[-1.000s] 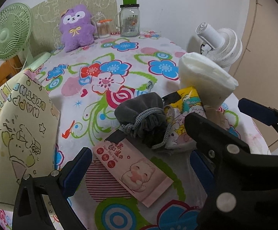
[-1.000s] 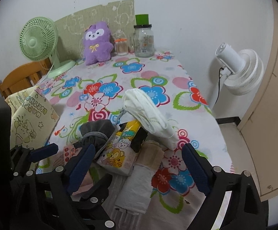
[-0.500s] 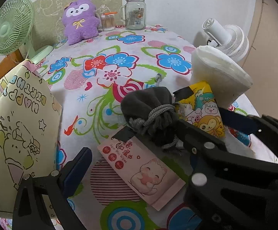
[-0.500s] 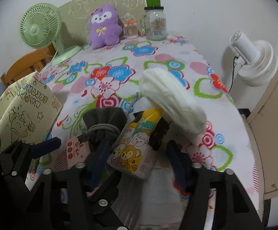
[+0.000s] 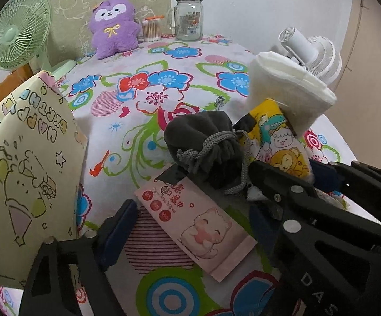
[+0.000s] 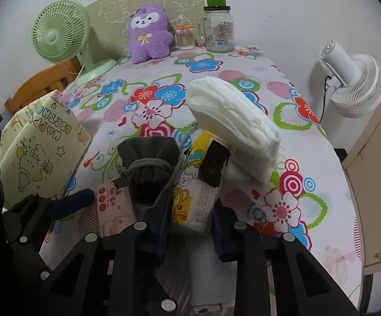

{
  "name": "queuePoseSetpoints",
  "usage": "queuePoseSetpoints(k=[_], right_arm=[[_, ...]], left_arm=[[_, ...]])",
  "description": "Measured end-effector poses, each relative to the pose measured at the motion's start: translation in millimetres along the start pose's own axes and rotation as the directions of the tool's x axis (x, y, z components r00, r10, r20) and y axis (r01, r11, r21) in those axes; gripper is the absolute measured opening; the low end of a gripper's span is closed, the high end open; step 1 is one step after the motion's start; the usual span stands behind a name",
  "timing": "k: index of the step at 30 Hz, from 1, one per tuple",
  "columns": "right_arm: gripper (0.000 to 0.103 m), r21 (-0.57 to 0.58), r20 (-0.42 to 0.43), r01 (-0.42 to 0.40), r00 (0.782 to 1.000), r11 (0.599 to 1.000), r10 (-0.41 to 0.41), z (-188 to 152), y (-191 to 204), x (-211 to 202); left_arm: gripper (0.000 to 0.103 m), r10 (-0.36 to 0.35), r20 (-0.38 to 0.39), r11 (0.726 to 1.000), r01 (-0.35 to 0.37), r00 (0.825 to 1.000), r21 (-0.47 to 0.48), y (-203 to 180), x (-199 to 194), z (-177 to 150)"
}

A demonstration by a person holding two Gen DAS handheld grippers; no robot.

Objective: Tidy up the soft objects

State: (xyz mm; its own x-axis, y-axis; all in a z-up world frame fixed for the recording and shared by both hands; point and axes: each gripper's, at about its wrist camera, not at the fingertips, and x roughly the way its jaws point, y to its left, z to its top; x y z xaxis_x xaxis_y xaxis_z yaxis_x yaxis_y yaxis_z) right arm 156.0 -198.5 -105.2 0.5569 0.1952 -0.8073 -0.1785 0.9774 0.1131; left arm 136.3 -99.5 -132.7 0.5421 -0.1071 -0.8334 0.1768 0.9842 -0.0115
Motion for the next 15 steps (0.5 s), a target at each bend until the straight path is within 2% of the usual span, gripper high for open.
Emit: queuePoseSetpoints(k=[7, 10, 15], right_arm=[[0.028, 0.015, 0.006, 0.017, 1.0, 1.0, -0.017, -4.8, 1.4, -5.2], [0.027, 0.013, 0.009, 0.025, 1.0, 1.0, -0.025, -7.3, 3.0, -8.8], [0.026, 0.013, 0.015, 0.027, 1.0, 1.0, -0.027, -12.7, 7.4, -15.4]], left_arm=[[0.051, -0.024, 0.026, 0.999, 0.023, 0.999, 0.029, -3.3, -8.3, -5.3], [0.045, -0.027, 0.026, 0.999, 0.026, 0.999, 0.034, -2.2, -10.8, -6.9], [0.043, -0.021, 0.026, 0.999, 0.02, 0.999, 0.041, -0.9, -15.1, -11.4]])
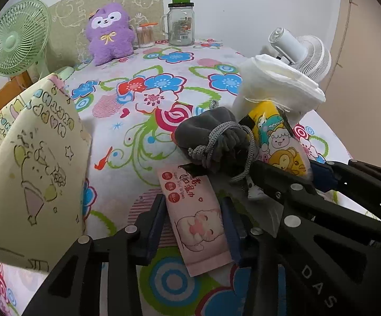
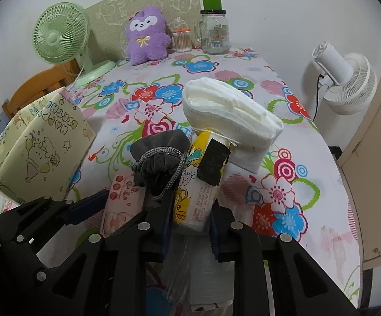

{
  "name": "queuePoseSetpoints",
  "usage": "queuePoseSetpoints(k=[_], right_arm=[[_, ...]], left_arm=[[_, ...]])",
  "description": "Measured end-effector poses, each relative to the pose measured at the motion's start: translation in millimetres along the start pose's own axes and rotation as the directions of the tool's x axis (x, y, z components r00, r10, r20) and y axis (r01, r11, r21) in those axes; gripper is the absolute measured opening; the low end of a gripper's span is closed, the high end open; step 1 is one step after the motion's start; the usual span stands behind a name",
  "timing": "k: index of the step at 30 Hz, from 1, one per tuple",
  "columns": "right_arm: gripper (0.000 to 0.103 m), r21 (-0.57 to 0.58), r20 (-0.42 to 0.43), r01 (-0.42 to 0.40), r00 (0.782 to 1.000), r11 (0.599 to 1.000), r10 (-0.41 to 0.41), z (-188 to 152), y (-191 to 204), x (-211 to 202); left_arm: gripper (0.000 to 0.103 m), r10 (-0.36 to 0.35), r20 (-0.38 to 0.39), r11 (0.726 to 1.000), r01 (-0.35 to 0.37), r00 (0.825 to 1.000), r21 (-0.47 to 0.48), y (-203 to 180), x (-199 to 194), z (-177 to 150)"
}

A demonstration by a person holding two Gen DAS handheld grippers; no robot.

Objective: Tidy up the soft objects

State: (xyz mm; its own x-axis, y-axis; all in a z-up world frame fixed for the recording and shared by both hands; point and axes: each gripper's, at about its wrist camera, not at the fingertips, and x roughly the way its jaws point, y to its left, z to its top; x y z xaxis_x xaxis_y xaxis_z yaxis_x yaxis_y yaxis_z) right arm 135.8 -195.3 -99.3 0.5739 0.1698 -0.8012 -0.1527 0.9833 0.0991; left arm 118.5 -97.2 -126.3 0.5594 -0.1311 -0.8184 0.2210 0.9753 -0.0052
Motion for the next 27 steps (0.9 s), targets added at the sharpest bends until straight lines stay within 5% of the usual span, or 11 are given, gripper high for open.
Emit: queuePoseSetpoints(k=[27], right_arm=[[0.026, -0.042, 0.06, 0.037, 0.998, 0.998, -0.035, -11.0, 29.4, -39.2]], left_arm=[[0.042, 0.004, 0.076, 1.0, -0.003, 0.997, -0.008, 10.8, -42.0, -18.9]])
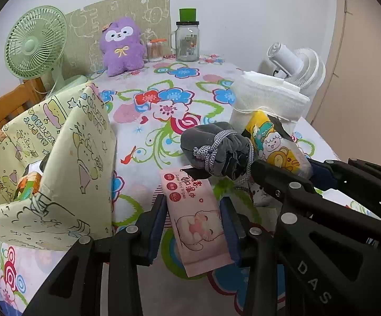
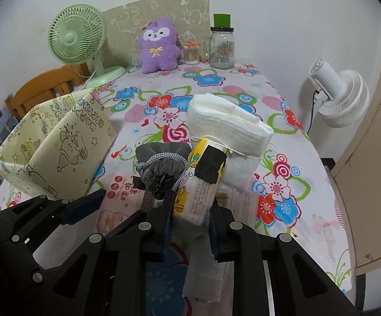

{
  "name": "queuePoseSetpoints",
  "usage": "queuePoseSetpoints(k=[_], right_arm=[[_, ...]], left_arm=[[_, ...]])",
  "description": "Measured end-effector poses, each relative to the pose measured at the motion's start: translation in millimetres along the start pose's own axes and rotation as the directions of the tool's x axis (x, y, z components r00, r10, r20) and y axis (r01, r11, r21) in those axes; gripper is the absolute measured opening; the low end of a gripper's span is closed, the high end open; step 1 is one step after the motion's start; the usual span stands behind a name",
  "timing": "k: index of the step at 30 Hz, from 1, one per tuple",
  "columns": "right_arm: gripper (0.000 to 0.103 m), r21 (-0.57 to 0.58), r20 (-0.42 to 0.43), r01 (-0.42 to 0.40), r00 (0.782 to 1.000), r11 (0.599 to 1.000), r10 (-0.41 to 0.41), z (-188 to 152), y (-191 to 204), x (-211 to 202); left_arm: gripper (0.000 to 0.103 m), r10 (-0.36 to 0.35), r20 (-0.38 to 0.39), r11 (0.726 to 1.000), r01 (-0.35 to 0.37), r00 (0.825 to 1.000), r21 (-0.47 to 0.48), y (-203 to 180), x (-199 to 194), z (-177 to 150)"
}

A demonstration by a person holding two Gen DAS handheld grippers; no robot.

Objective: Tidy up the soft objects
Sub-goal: 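Lift the wet-wipes pack and white cloth item off the pile with both tools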

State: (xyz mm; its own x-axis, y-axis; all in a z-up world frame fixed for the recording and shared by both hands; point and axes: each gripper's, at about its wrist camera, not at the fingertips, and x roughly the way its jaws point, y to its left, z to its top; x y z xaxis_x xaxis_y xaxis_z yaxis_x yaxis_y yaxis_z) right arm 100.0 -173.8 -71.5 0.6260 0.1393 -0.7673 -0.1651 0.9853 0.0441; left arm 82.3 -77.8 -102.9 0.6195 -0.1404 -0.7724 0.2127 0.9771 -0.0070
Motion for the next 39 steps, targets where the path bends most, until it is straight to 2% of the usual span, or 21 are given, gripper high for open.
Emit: queuePoseSetpoints(k=[15, 16, 18, 21, 25, 35, 37, 39], right_arm=[[0.026, -0.025, 0.051, 0.036, 0.998, 0.999, -0.035, 8.9, 9.2, -24.9], [0.026, -0.025, 0.053, 0.034, 0.998, 0.999, -0.032, 10.4, 9.9, -27.0], [0.026, -0.025, 0.044, 0.023, 0.999, 0.999, -0.022, 13.0, 10.5, -28.2], [0.026, -0.012, 0.016, -0.001, 1.0, 1.0, 0.001, 14.6, 10.8, -26.2], [0.026, -0.02, 0.014, 0.006, 1.0, 1.0, -0.005, 12.6, 15.2, -26.6], [0.023, -0.03, 0.02, 0.026, 0.999, 0.999, -0.025, 8.4, 17.9, -28.1], [0.023, -0.027, 0.019, 0.027, 0.999, 0.999, -0.026, 7.9, 16.7, -26.7], [0.023, -0.023, 0.017, 0.026, 1.0, 0.999, -0.025, 6.2, 15.4, -24.6]], left_arm=[[0.042, -0.023, 0.046, 1.0, 0.023, 0.999, 0.0, 2.8, -20.5, 6.7], [0.04, -0.024, 0.051, 1.0, 0.024, 0.998, 0.001, 3.1, -23.0, 7.7], [0.029, -0.022, 0.063, 1.0, 0.022, 0.998, 0.005, 3.7, -27.4, 9.4], [0.029, -0.032, 0.062, 0.999, 0.032, 0.998, 0.001, 5.8, -28.8, 10.7], [0.028, -0.04, 0.055, 0.999, 0.041, 0.998, -0.006, 8.7, -27.7, 8.2], [0.028, -0.055, 0.039, 0.998, 0.056, 0.998, -0.021, 10.2, -25.0, 3.2], [0.035, -0.055, 0.033, 0.998, 0.055, 0.998, -0.023, 10.0, -22.4, 1.6], [0.037, -0.051, 0.018, 0.998, 0.051, 0.999, -0.026, 9.7, -17.9, -1.3]])
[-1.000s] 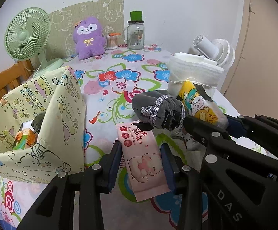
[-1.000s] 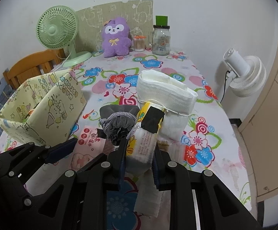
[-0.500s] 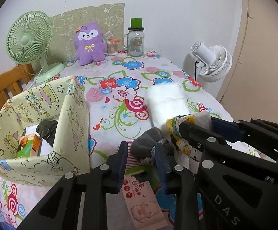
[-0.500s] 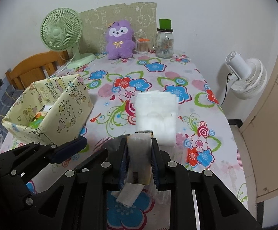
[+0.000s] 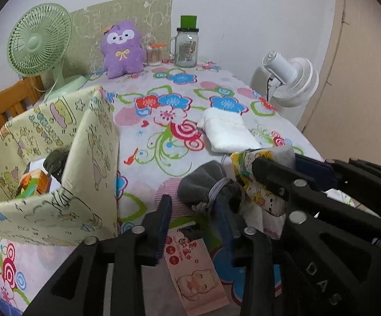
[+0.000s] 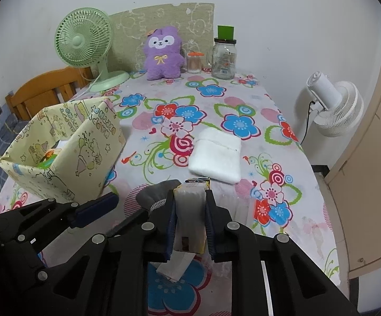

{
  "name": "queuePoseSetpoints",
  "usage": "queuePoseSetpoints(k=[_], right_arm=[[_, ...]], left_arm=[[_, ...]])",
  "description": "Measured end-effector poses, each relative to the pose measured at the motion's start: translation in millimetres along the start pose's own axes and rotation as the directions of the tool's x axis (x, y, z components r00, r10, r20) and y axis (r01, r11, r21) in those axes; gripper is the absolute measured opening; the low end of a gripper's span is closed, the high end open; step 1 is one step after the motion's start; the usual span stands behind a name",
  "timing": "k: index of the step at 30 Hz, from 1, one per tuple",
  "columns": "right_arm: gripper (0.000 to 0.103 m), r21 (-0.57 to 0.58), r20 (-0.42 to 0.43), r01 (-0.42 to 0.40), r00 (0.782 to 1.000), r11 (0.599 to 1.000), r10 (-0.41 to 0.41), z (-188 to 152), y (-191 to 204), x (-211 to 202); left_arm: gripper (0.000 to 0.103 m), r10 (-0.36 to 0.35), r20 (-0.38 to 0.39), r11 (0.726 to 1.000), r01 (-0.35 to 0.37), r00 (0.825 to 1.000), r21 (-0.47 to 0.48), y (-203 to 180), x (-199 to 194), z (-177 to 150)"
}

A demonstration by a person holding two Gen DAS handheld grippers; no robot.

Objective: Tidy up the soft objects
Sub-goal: 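Lift the wet-wipes pack and white cloth item off the pile with both tools, then carry the wet-wipes pack and yellow tissue pack over the fabric box with both tools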

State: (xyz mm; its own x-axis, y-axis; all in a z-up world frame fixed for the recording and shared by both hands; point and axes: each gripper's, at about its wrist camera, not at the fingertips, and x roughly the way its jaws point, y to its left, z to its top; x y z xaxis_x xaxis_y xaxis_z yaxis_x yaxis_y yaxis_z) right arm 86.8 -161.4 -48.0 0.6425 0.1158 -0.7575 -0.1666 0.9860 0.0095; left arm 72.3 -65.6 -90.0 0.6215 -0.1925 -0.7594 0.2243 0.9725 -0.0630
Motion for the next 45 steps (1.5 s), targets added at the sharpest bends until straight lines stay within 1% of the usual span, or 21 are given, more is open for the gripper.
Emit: queuePoseSetpoints(k=[2, 6, 15, 20, 22, 24, 26, 30, 38, 41, 42, 44, 45], right_arm=[[0.022, 0.005, 0.0, -0.003, 1.0, 1.0, 0.003, -1.3, -1.2, 2.0], [0.022, 0.011, 0.003, -0.006, 1.0, 1.0, 0.006, -4.4, -3.6, 6.0], [0.022, 0.022, -0.014, -0.01, 1.0, 1.0, 0.011, -9.3, -7.5, 18.2], [0.022, 0.032, -0.041, -0.016, 0.999, 0.999, 0.017, -16.1, -8.7, 28.8], [0.022, 0.031, -0.047, -0.018, 0.999, 0.999, 0.019, -18.2, -8.0, 31.2], [0.022, 0.03, -0.048, -0.018, 0.999, 0.999, 0.019, -19.4, -7.3, 32.7], [0.022, 0.027, -0.049, -0.019, 0.999, 0.999, 0.02, -19.9, -6.2, 34.1], [0.022, 0.021, -0.049, -0.018, 0.999, 1.0, 0.019, -21.7, -3.9, 35.0], [0.022, 0.013, -0.048, -0.021, 0.999, 1.0, 0.022, -26.1, -1.1, 33.8], [0.022, 0.004, -0.045, -0.028, 0.999, 1.0, 0.028, -28.8, 1.4, 31.3], [0.022, 0.002, -0.042, -0.027, 0.999, 1.0, 0.027, -30.0, 1.8, 30.5], [0.022, 0.003, -0.041, -0.031, 0.999, 1.0, 0.031, -31.4, 2.0, 29.5], [0.022, 0.005, -0.039, -0.033, 0.999, 0.999, 0.034, -32.5, 1.8, 28.6]], left_arm=[[0.04, 0.006, -0.011, 1.0, -0.006, 1.0, 0.001, -0.1, 4.0, -2.7], [0.04, 0.016, -0.049, 1.0, -0.016, 0.999, -0.003, -0.4, 17.3, -8.4], [0.042, 0.034, -0.104, 0.999, -0.036, 0.994, -0.013, 0.5, 35.9, -17.1], [0.044, 0.054, -0.085, 0.998, -0.055, 0.995, -0.007, 0.4, 36.8, -20.9], [0.052, 0.064, -0.086, 0.998, -0.065, 0.994, -0.007, 0.7, 36.3, -21.0], [0.055, 0.084, -0.083, 0.996, -0.085, 0.993, -0.01, 1.1, 35.6, -22.5], [0.057, 0.088, -0.081, 0.996, -0.089, 0.993, -0.014, 2.1, 35.0, -24.0], [0.067, 0.102, -0.081, 0.994, -0.105, 0.991, -0.03, 5.1, 34.5, -26.0], [0.075, 0.122, -0.085, 0.991, -0.126, 0.989, -0.042, 5.3, 29.4, -33.9], [0.075, 0.118, -0.088, 0.99, -0.124, 0.989, -0.062, 5.2, 25.6, -39.5], [0.072, 0.119, -0.086, 0.99, -0.124, 0.989, -0.065, 5.0, 24.4, -41.0], [0.056, 0.111, -0.078, 0.991, -0.117, 0.991, -0.068, 3.7, 21.9, -43.7], [0.043, 0.11, -0.075, 0.991, -0.115, 0.991, -0.068, 3.5, 20.4, -44.1]])
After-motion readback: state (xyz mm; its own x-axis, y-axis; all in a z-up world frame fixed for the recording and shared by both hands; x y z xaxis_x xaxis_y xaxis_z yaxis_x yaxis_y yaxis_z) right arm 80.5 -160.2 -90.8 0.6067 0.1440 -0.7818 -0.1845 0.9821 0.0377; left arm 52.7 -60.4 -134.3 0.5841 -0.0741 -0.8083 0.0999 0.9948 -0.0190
